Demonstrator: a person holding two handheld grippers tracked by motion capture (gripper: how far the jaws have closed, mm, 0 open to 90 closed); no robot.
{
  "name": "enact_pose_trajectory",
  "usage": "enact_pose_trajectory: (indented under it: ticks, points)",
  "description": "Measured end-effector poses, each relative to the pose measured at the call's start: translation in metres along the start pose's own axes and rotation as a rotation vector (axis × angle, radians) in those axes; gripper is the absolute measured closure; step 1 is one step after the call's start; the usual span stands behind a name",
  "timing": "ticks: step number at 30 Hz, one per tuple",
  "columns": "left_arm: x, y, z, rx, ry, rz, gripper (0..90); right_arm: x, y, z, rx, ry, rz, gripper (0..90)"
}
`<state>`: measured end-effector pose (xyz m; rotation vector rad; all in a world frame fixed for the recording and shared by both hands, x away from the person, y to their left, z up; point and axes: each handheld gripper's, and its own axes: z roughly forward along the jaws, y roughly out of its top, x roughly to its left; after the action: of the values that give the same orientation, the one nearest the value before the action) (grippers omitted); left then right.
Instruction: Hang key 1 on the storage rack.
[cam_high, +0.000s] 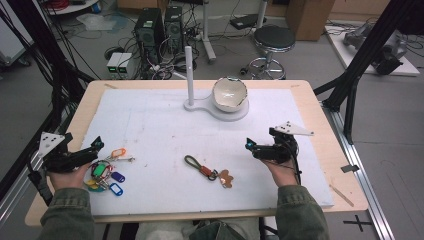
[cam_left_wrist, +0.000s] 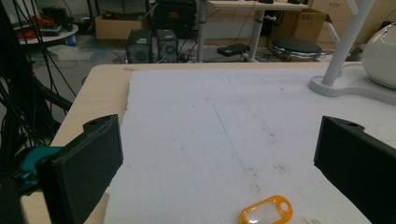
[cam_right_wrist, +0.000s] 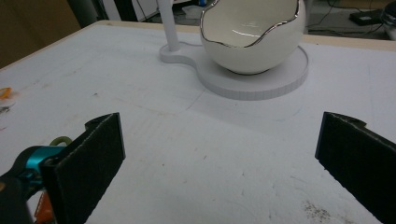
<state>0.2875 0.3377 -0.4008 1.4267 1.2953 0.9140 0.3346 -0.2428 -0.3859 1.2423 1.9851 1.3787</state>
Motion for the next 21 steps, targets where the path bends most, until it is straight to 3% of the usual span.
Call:
enact_pose_trajectory:
  ticks: [21]
  points:
    - [0.001, 0.000, 0.000, 0.002, -0.004, -0.004, 1.7, 0.030, 0.003, 0.021, 0.088, 0.085, -0.041, 0.3]
